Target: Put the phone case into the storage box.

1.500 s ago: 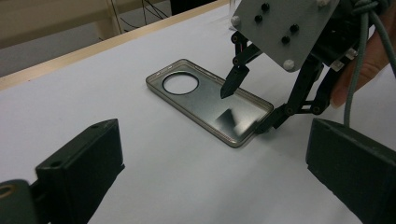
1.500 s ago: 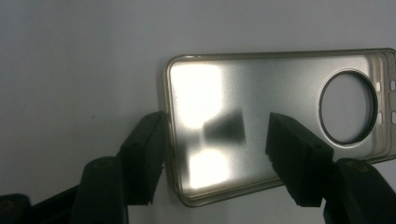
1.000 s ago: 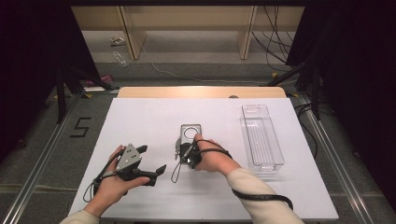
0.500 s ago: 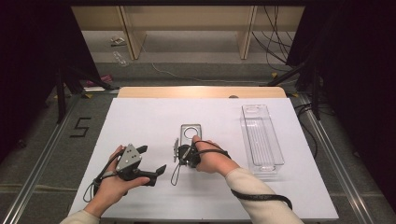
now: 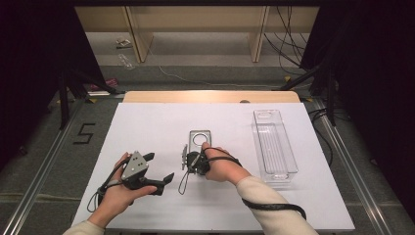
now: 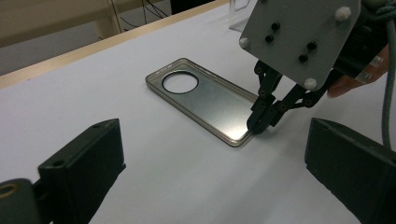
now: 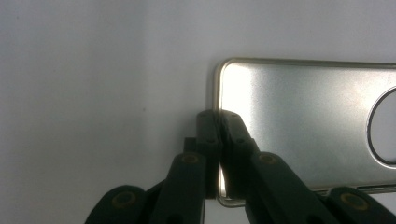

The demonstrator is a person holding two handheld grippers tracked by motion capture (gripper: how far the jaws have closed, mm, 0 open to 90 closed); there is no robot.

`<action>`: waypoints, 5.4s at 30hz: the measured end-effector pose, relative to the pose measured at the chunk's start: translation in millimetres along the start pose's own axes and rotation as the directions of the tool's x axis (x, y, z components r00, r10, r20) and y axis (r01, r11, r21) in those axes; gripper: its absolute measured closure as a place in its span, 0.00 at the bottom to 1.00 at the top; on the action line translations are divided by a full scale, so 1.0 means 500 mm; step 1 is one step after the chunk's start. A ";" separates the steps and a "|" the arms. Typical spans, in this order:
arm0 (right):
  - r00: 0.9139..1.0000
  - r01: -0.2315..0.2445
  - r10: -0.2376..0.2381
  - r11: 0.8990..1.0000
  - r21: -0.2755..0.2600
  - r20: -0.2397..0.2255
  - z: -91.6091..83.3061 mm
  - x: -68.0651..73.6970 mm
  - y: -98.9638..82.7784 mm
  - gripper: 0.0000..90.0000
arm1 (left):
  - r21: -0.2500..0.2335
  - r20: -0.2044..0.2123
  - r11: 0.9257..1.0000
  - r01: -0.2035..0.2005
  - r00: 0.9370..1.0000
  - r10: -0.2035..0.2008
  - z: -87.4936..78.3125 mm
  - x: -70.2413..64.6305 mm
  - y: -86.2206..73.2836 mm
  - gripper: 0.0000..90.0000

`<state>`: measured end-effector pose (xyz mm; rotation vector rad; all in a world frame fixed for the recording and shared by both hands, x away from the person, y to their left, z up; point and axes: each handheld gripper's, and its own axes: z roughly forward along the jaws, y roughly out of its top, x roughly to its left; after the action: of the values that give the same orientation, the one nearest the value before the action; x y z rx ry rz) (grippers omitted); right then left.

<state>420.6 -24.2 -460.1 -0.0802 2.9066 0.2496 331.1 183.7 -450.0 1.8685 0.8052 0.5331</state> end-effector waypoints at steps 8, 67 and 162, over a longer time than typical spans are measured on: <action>1.000 -0.023 0.023 0.999 -0.035 0.004 -0.002 0.003 -0.009 0.99 | 0.000 -0.001 1.000 0.000 1.000 0.000 0.000 0.000 0.000 0.05; 0.988 -0.092 0.132 0.923 -0.375 0.082 -0.073 0.082 -0.102 0.99 | 0.019 -0.025 1.000 0.015 1.000 -0.014 -0.002 0.007 -0.006 0.07; 0.988 -0.018 0.098 0.837 -0.548 0.117 -0.107 0.170 -0.110 0.99 | 0.104 -0.021 0.963 0.250 0.968 -0.249 0.146 0.026 0.123 0.36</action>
<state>330.2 -90.5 -436.6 -0.0622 2.6056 1.0478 406.8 130.3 -423.7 1.8265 1.0747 0.3434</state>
